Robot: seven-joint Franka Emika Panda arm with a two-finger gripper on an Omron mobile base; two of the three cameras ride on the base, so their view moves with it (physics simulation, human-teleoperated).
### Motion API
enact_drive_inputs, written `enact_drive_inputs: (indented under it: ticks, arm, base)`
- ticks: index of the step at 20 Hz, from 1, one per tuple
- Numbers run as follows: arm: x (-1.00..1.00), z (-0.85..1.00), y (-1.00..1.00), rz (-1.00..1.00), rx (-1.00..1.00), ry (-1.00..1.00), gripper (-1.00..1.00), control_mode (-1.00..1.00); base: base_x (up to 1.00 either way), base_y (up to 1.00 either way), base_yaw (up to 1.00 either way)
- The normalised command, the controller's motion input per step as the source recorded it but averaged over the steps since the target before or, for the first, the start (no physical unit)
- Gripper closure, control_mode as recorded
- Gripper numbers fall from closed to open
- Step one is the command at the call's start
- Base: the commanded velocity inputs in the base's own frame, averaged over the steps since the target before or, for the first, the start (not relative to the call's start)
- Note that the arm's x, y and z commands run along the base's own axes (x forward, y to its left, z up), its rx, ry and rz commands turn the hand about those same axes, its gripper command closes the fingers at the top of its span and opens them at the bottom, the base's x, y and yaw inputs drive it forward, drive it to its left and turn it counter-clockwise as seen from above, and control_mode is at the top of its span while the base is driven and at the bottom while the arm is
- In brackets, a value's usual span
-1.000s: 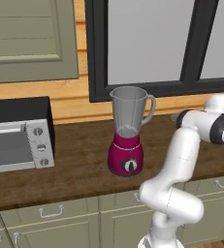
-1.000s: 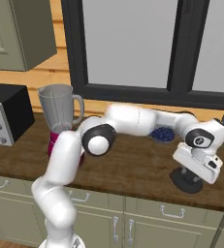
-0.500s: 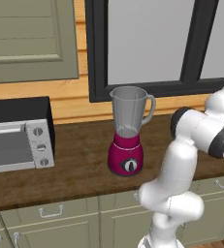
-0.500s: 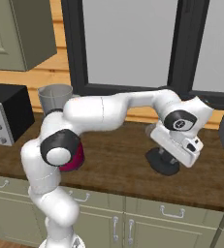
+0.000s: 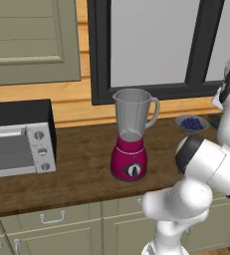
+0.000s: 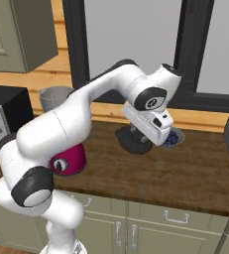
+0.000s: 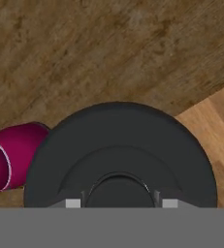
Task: Close the lid blender by securely placing the lid on top.
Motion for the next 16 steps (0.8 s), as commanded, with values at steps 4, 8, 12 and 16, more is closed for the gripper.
enact_drive_inputs:
  ticks: [4,8,12,16]
  arm:
    - [0.00,1.00,1.00,-0.10,-0.01,0.02,1.00,-1.00]
    - [0.00,1.00,1.00,-0.16,-0.04,0.04,1.00,-1.00]
    - [0.00,1.00,0.97,-0.19,-0.06,0.05,1.00,-1.00]
    - [0.00,1.00,0.82,-0.15,-0.06,0.10,1.00,-1.00]
  base:
    - [0.00,0.00,0.00]
    - [0.00,0.00,0.00]
    - [0.00,0.00,0.00]
    - [0.00,0.00,0.00]
